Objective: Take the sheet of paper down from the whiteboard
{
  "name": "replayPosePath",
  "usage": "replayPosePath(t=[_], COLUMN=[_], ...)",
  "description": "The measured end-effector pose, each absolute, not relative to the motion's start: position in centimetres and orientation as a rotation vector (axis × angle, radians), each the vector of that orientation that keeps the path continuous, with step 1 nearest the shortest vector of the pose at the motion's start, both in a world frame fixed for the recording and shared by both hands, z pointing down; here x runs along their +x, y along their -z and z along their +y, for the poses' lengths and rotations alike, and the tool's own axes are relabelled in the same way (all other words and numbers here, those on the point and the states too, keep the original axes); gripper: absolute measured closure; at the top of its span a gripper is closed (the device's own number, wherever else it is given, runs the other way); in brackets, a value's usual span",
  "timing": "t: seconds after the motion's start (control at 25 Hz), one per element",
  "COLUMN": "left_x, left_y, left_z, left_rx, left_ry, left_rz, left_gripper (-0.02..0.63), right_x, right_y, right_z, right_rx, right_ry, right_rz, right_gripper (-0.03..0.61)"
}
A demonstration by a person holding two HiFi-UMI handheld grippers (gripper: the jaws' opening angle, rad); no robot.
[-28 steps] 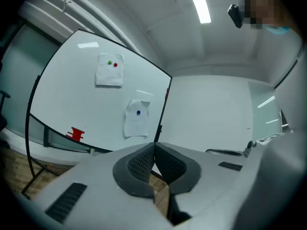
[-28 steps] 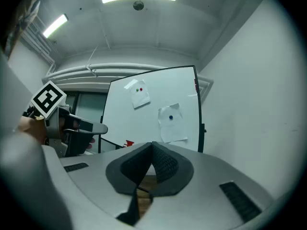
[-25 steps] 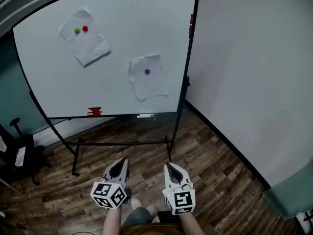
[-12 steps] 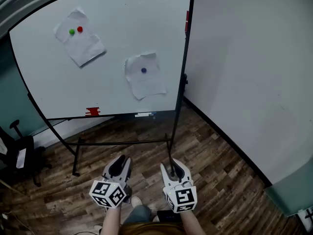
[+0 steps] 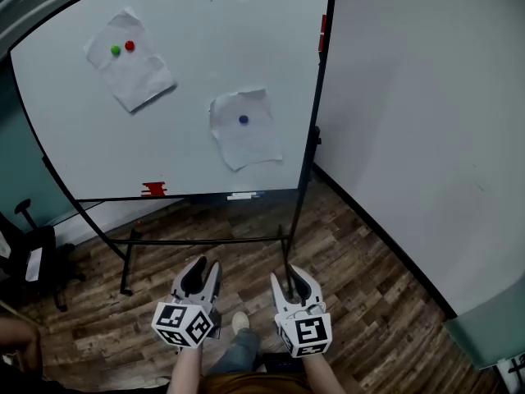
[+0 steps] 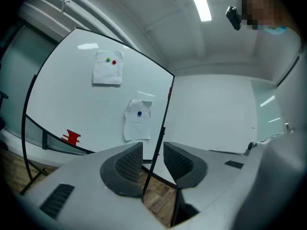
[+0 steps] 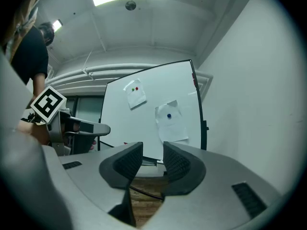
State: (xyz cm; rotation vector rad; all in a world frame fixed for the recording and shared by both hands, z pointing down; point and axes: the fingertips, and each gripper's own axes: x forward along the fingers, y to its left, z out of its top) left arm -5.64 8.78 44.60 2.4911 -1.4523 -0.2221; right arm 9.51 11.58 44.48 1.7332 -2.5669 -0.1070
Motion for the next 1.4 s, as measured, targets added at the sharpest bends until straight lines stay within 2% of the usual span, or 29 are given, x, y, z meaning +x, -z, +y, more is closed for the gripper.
replayPosePath(t=[0.4,0.88,1.4], left_x=[-6.0,-8.0,-7.1], left_y=[-46.3,-43.7,-42.7], left_z=[-3.9,-21.6,-28.4], left_rx=[2.473,2.538,2.597], left_ry=[0.191,0.227,0.268], left_rz=[-1.472,-1.469,-1.356], left_gripper=[0.48,0.497,0.49], right_x=[8.8,6.0,4.0], right_y=[-45.1,-41.1,-38.2], right_z=[-1.4,-19.1,-26.4], right_rx=[1.687,1.714,1.765], right_ry=[0.108,0.221,0.414], right_rz=[-2.58,-2.593,-2.494], right_gripper=[0.451,0.456,0.446])
